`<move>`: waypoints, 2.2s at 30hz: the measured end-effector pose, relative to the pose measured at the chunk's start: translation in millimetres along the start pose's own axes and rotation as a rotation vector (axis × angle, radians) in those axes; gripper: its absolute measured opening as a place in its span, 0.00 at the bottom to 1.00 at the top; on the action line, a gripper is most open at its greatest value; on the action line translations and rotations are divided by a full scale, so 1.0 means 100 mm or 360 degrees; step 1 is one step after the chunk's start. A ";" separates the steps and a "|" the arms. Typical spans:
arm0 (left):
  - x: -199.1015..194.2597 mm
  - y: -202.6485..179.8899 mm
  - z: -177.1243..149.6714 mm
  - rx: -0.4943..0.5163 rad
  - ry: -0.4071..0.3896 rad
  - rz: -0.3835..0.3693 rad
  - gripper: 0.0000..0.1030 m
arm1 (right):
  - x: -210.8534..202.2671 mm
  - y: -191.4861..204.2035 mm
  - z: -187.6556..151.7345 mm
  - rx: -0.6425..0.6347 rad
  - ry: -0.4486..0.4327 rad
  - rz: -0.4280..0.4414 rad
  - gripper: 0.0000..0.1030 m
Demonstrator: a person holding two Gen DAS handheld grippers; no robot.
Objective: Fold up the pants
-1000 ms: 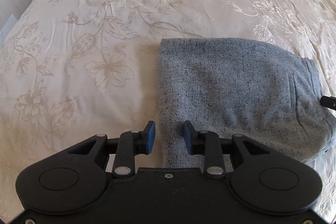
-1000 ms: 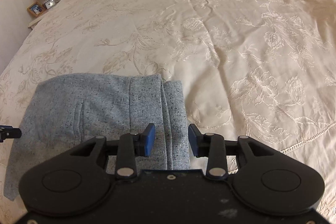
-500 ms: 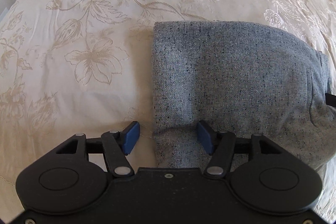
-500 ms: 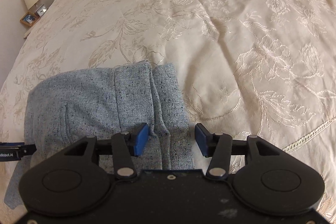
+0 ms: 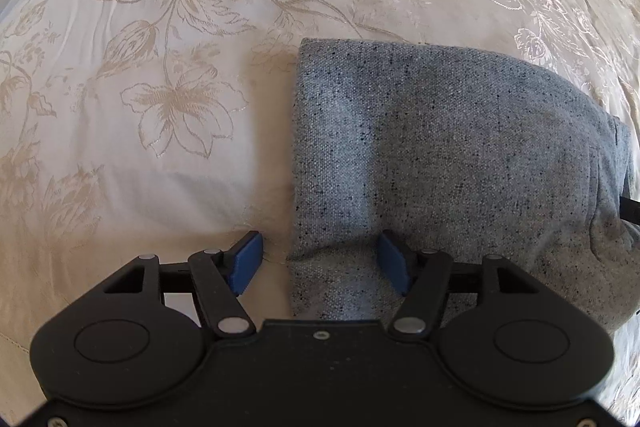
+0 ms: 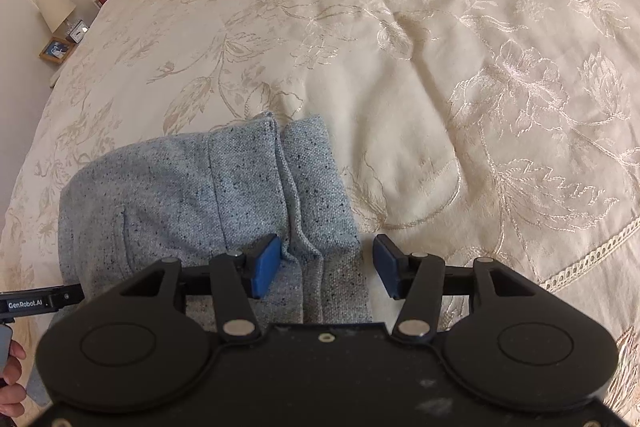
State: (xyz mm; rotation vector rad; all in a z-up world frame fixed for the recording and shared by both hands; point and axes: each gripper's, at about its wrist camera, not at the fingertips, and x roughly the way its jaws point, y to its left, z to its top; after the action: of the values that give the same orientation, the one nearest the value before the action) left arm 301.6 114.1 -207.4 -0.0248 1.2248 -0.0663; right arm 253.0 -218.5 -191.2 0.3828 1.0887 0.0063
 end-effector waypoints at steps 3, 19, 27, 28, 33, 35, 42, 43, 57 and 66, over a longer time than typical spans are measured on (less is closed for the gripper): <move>0.00 0.00 0.00 -0.0003 0.0004 -0.0005 0.64 | -0.01 -0.01 0.02 -0.0008 0.0008 0.0000 0.53; -0.43 -0.14 -0.07 -0.0127 -0.0157 0.0018 0.14 | -0.23 0.33 0.02 -0.0188 -0.0059 -0.0045 0.14; -0.95 -0.21 -0.10 -0.0081 -0.0297 -0.0017 0.12 | -0.70 0.49 0.03 -0.0267 -0.0186 0.0020 0.13; -1.00 -0.22 -0.11 -0.0078 -0.0318 0.0001 0.11 | -0.75 0.53 0.04 -0.0283 -0.0202 0.0030 0.13; -1.27 0.07 -0.23 -0.0164 -0.0376 0.0047 0.11 | -0.95 0.86 0.05 -0.0341 -0.0241 0.0103 0.12; -1.38 0.28 -0.28 -0.0207 -0.0389 0.0073 0.11 | -1.00 1.04 0.03 -0.0366 -0.0244 0.0139 0.12; -1.68 1.14 -0.52 -0.0265 -0.0414 0.0273 0.11 | -0.99 1.89 -0.18 -0.0449 -0.0182 0.0329 0.12; -1.69 1.27 -0.55 -0.0280 -0.0414 0.0299 0.11 | -0.96 2.03 -0.21 -0.0467 -0.0171 0.0353 0.12; -1.36 2.43 -0.80 -0.0556 -0.0208 0.0528 0.22 | -0.57 3.50 -0.54 -0.0688 -0.0143 0.0265 0.09; -1.73 2.16 -0.92 -0.0569 -0.0277 0.0447 0.22 | -0.95 3.53 -0.85 -0.0783 -0.0181 0.0217 0.15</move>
State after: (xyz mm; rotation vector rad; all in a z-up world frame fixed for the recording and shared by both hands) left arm 164.7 342.2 -88.2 -0.1663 1.0435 0.3927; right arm 198.6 118.3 -35.7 0.0122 0.9103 0.3628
